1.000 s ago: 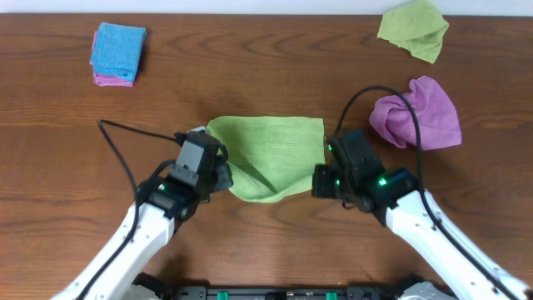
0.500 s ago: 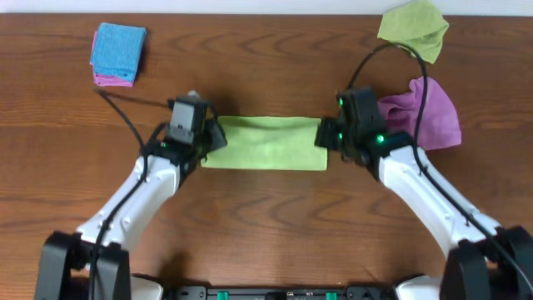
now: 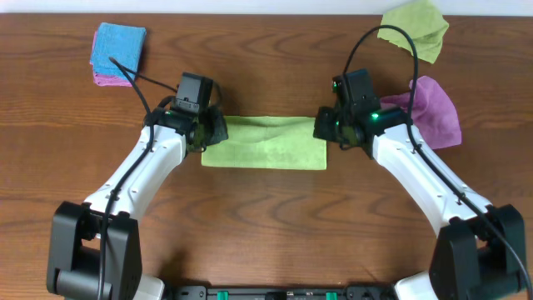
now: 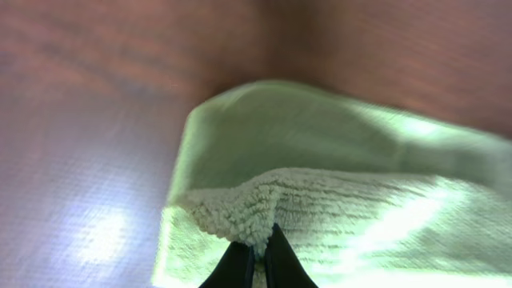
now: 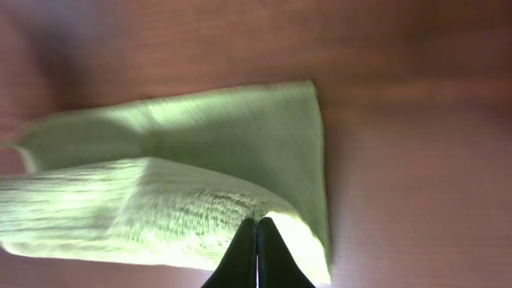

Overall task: Fold the cloth
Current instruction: 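Lower the folded edge onto the far edge with both grippers and press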

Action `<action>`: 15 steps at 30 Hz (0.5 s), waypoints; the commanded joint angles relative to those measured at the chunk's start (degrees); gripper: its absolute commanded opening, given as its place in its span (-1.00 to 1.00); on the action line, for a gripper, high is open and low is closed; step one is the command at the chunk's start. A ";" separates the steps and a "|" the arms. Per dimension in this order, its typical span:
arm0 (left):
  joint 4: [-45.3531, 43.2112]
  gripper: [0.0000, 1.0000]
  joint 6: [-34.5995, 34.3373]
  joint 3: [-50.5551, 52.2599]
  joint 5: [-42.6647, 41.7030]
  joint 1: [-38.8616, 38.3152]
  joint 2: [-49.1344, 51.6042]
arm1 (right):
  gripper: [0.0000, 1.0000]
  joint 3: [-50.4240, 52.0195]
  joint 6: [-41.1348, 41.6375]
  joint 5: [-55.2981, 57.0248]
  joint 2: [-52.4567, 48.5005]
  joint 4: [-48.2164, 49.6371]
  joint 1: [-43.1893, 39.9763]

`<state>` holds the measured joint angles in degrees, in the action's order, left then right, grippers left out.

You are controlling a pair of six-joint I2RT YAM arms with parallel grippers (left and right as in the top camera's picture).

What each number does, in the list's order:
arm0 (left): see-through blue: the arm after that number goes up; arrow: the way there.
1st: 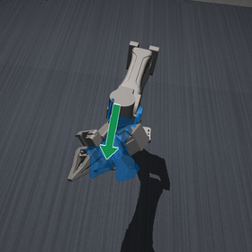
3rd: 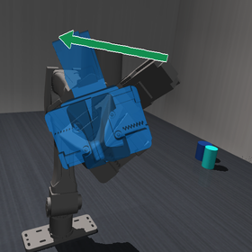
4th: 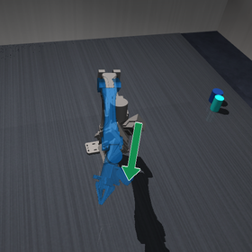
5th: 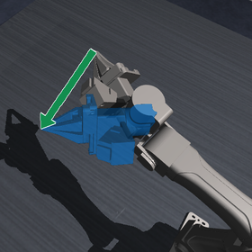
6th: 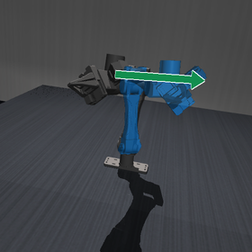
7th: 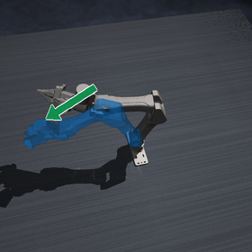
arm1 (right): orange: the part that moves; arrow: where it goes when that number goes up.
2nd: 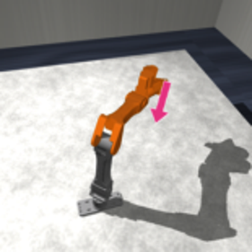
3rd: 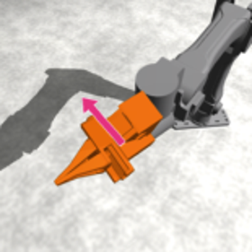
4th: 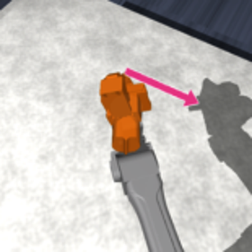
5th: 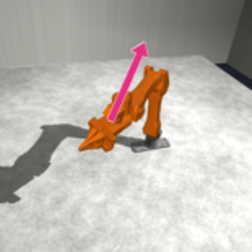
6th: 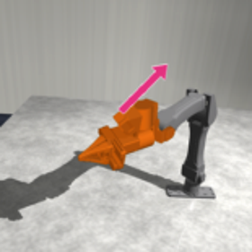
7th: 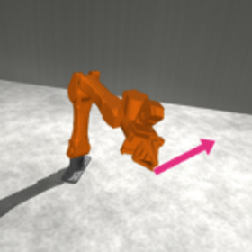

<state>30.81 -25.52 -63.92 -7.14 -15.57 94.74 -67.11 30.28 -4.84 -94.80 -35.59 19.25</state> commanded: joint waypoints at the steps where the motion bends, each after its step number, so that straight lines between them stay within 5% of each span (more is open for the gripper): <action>1: 2.86 -0.89 -1.42 -0.96 2.97 0.26 0.63 | -0.97 -0.79 -0.76 1.84 -0.59 -2.69 -0.33; 6: 2.36 -0.89 -1.57 -0.96 3.08 0.28 0.63 | -0.96 -0.76 -0.76 1.86 -0.59 -3.98 -0.33; 15: -13.90 -0.89 0.22 -0.96 2.62 0.28 0.96 | -0.96 -0.76 0.96 6.01 -1.18 8.85 -0.66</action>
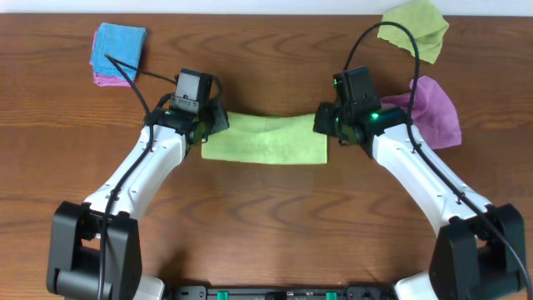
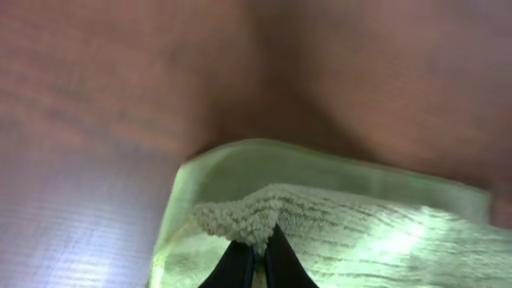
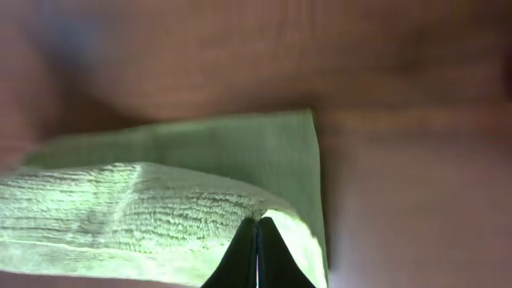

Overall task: Fold the cloth
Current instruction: 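Lower the folded edge onto the far edge with both grippers and press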

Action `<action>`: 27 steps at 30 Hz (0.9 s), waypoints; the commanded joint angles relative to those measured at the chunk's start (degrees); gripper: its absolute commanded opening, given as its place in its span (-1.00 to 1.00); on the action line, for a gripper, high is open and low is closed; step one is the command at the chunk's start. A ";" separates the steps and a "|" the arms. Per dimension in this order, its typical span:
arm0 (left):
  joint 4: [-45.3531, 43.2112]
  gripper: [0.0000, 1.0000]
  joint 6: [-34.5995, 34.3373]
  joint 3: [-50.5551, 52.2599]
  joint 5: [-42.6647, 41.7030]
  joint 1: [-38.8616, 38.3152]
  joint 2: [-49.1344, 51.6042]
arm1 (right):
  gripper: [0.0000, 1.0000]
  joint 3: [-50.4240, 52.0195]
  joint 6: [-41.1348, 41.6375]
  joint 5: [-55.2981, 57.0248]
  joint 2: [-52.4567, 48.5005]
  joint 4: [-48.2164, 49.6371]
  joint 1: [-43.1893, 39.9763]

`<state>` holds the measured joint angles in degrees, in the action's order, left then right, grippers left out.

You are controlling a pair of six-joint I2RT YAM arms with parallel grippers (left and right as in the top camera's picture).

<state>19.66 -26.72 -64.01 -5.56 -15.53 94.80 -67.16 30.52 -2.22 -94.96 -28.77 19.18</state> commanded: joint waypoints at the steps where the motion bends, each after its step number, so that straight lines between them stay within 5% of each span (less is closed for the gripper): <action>1: -5.25 -0.89 2.49 -0.87 1.05 0.22 1.25 | -0.97 -0.72 0.72 4.07 -1.18 3.91 -0.63; 6: -10.84 -0.88 4.92 -0.87 1.46 0.13 3.54 | -0.97 -0.72 0.72 7.82 -2.47 8.87 -0.63; 15: 3.50 -0.89 3.96 -0.87 1.09 -0.02 10.51 | -0.96 -0.66 0.70 4.37 -8.66 -1.97 0.26; 27: 7.91 -0.89 2.47 -0.87 1.29 0.42 10.82 | -0.96 -0.66 0.68 0.28 -12.04 -5.35 0.63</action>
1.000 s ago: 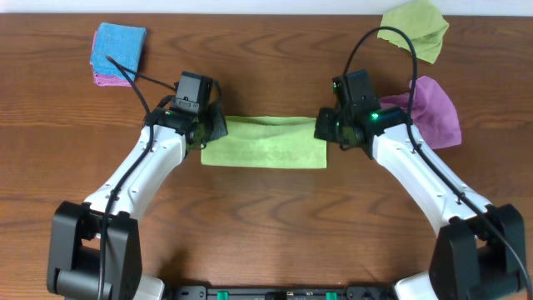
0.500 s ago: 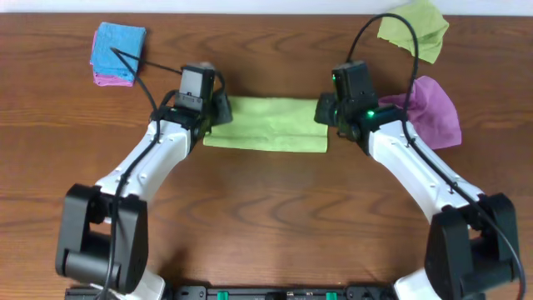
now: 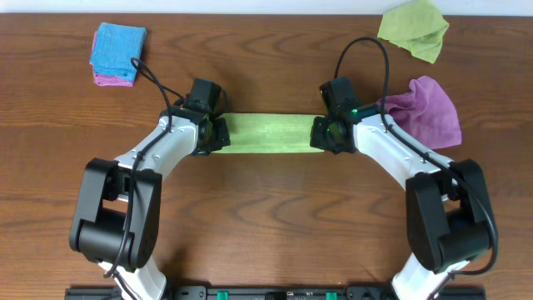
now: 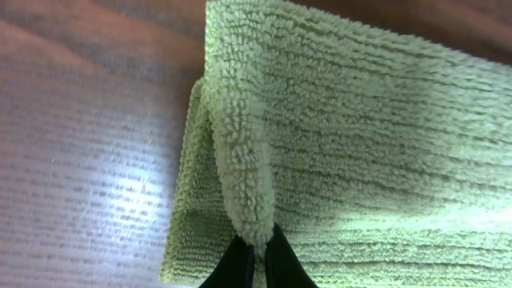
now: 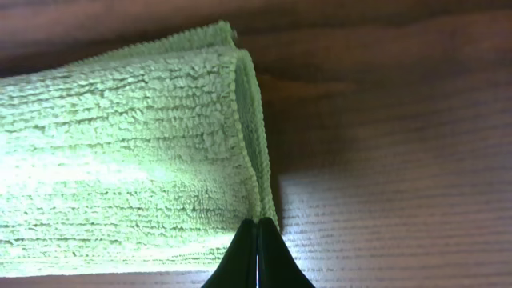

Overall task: Fold the cloth
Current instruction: 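Lower the folded edge onto the far edge with both grippers and press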

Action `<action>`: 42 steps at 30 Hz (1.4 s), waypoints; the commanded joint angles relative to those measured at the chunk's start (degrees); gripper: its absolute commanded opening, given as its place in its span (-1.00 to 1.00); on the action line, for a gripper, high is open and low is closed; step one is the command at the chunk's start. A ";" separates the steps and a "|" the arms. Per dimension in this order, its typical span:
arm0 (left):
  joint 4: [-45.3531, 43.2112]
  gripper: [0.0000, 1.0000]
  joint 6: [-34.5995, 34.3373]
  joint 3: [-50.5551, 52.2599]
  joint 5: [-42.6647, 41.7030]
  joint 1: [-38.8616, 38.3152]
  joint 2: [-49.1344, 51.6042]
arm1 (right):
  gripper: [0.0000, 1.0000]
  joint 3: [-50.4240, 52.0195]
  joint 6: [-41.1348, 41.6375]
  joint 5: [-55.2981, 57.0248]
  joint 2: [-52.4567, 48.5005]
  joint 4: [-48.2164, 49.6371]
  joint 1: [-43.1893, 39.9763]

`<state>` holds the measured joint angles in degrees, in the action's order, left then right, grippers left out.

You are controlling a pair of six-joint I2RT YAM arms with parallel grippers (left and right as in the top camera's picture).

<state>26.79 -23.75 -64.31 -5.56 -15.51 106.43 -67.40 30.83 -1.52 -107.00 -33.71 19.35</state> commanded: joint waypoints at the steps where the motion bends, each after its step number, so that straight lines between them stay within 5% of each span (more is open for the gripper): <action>1: 1.03 -0.89 -0.70 -0.57 1.29 0.42 -0.85 | -0.96 -0.42 0.37 -0.44 0.00 -0.46 0.48; 3: 1.11 -0.89 -0.70 -0.57 1.27 0.50 -0.87 | -0.84 -0.42 0.39 -0.46 0.00 -0.37 0.50; 5: 1.57 -0.45 -0.70 -0.59 1.03 0.50 -1.22 | 0.13 -0.44 0.35 -0.48 0.07 -0.46 0.50; 8: 2.69 -0.34 -0.70 -0.68 1.09 0.50 -3.10 | 0.69 -0.44 -1.90 -0.46 0.72 -0.81 0.48; 10: 2.99 0.10 -0.66 -0.79 1.55 0.50 -5.16 | 0.76 -0.63 -3.76 -0.42 1.49 -0.76 0.28; 11: 3.02 0.76 -0.59 -0.79 1.75 0.50 -6.56 | 0.79 -0.90 -4.37 -0.42 1.92 -0.85 0.11; 12: 2.97 0.92 -0.33 -0.79 1.75 0.50 -8.13 | 0.79 -1.11 -4.61 -0.44 2.47 -1.03 0.02; 14: 2.89 0.91 0.37 -0.79 1.97 0.50 -10.60 | 0.68 -1.25 -4.61 -0.44 3.87 -1.27 0.00; 16: 2.97 0.94 1.46 -0.79 1.97 0.50 -12.81 | 0.35 -1.25 -4.61 -0.44 5.84 -1.29 0.00; 17: 2.99 0.82 1.99 -0.79 1.95 0.50 -13.81 | -0.28 -1.25 -4.61 -0.44 6.82 -1.29 0.00; 18: 3.02 0.21 2.47 -0.79 1.97 0.50 -14.71 | -0.89 -1.25 -4.59 -0.42 8.20 -1.25 0.02; 20: 2.84 -0.67 2.56 -0.79 2.36 0.48 -15.28 | -0.97 -1.25 -4.66 -0.31 10.23 -0.28 0.13; 21: 2.60 -0.88 2.49 -0.76 2.82 0.48 -15.19 | -0.97 -1.25 -4.79 -0.04 10.84 0.55 0.24; 42: -6.71 -0.89 -1.11 -0.57 2.10 -1.97 2.99 | -0.97 -1.18 -3.65 -0.04 -4.83 6.10 4.00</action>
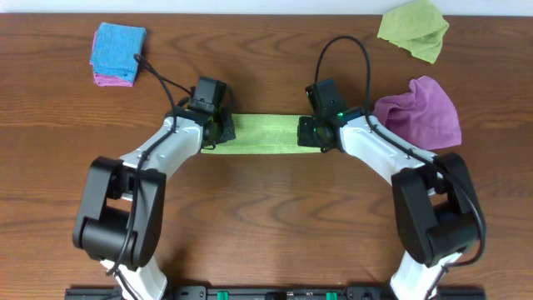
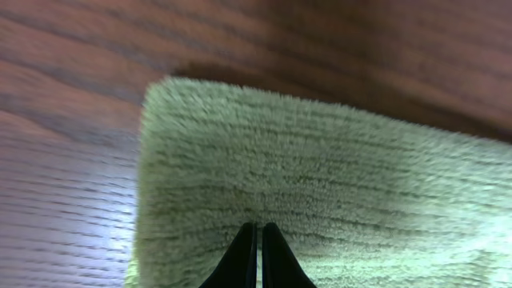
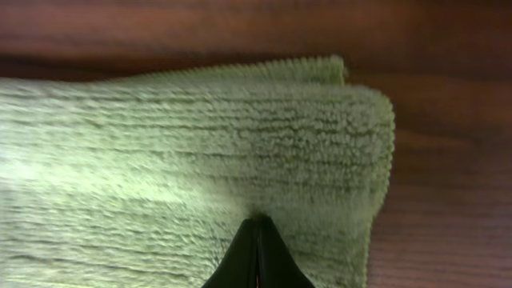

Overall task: Fold the cloth
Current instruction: 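Lower the folded edge onto the far edge with both grippers and press, then open the right gripper and lift it off the strip's right end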

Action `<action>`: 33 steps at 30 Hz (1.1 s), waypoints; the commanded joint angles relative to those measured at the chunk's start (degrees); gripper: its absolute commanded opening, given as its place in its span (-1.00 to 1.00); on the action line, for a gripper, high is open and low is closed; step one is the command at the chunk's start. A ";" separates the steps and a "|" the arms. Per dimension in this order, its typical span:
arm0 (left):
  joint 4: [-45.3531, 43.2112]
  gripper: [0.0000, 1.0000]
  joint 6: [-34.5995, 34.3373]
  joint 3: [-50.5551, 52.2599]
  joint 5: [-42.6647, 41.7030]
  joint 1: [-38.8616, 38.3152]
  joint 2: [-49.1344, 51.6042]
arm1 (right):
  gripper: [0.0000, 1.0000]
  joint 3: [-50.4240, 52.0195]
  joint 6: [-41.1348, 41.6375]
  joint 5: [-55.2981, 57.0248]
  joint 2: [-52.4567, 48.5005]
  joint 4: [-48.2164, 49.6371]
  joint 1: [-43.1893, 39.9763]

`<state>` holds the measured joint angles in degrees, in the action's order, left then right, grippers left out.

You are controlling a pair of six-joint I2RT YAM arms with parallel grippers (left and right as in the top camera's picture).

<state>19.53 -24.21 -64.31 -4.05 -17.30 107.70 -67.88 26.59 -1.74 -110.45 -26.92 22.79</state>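
Observation:
The green cloth (image 1: 262, 133) lies on the wooden table as a narrow folded strip; its pile fills the left wrist view (image 2: 320, 176) and the right wrist view (image 3: 160, 144). My left gripper (image 1: 223, 127) sits over its left end, jaws together, tips (image 2: 258, 226) sunk in the pile a little in from the left edge. At the other end, my right gripper (image 1: 310, 132) has its jaws together and its tips (image 3: 258, 218) dimple the cloth. What the tips pinch is hidden in the pile.
A folded blue cloth (image 1: 118, 42) on a pink one lies at the back left. An olive-green cloth (image 1: 414, 29) is crumpled at the back right, and a purple cloth (image 1: 425, 112) lies just right of my right arm.
Both grippers stand further in over the strip's ends. The pinched ridges seen at the cloth's edges are gone; the pile now lies flat ahead of the tips. Jaws stay together.
Both grippers held the near corners of the doubled cloth above the table. Then they were further back with the upper layer over the far edge. Later the cloth lay as a narrow strip, corners still pinched. Now the tips rest on the flat strip.

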 commanded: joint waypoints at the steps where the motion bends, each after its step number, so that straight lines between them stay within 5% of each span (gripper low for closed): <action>1: 1.20 -0.89 -0.68 -0.57 0.61 -0.26 2.19 | -0.96 -0.70 0.59 0.09 -1.79 -1.49 0.57; 23: 24.35 -0.88 -6.29 -0.57 -0.44 -0.83 -0.48 | -0.97 -0.72 3.54 -4.39 -0.63 -23.61 1.27; 33: 23.82 -0.89 -6.29 -0.57 0.20 -1.49 -7.78 | -0.97 -0.74 -2.43 -5.99 22.58 -28.65 1.22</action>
<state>43.92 -30.02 -65.25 -5.32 -18.57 101.91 -68.27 27.31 -7.20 -96.20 -55.00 23.62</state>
